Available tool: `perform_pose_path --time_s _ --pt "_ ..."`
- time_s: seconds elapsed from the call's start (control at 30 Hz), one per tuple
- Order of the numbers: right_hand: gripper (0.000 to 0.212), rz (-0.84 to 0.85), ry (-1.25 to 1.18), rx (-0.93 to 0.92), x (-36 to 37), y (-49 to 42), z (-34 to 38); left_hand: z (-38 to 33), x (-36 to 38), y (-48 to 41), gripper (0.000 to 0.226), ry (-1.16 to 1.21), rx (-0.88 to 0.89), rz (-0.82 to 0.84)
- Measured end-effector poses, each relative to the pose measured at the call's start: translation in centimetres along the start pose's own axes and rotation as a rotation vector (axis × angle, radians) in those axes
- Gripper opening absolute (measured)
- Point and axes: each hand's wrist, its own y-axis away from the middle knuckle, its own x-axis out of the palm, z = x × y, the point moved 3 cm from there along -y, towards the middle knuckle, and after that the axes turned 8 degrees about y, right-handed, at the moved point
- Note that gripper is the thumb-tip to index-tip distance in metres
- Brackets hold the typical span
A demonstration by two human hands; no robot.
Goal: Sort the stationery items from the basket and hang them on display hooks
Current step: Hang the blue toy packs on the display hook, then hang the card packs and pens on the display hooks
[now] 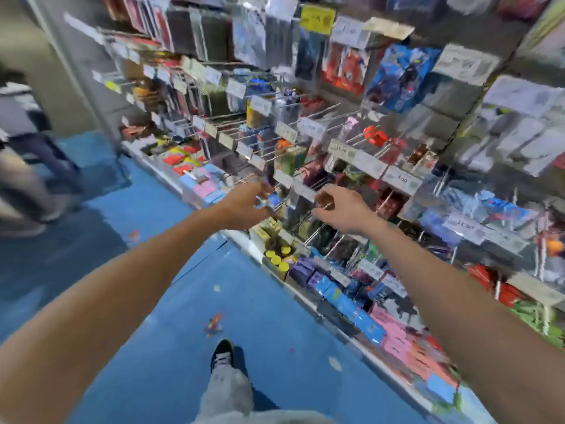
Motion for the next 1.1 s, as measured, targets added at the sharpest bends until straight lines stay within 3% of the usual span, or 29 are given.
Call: perform_pose_path --time_s 0.13,0.3,0.53,0.77,0.87,0.97,1.1 --pt "0.032 0.129 0.116 -0.211 6.7 0.8 6.4 5.8 -0.8 11.1 0.039 0.057 -0.243 -0.164" --pt "0.035 0.263 0.135 -0.473 15.1 3.6 17.4 12.1 -1.9 26.8 0.046 0.101 -0.528 -0.353" --pt "0.031 0.52 0.199 -0.852 27.3 13.6 34.4 15.9 -0.5 51.2 0.047 0.254 -0.853 -0.654" --pt "0.024 0.748 0.24 -1.154 37.6 31.0 49.2 14.7 2.9 77.4 0.055 0.305 -1.153 -0.877" --pt "0.027 0.789 0.236 -1.295 41.3 39.1 55.1 13.0 3.9 87.6 0.047 0.283 -1.263 -0.927" --pt "0.026 0.848 0.242 -1.414 44.5 46.4 60.0 10.4 4.1 96.1 0.035 0.232 -1.34 -1.052" --pt "0.024 0.867 0.252 -1.567 48.2 54.5 65.8 7.6 6.0 104.8 0.043 0.291 -1.447 -1.221"
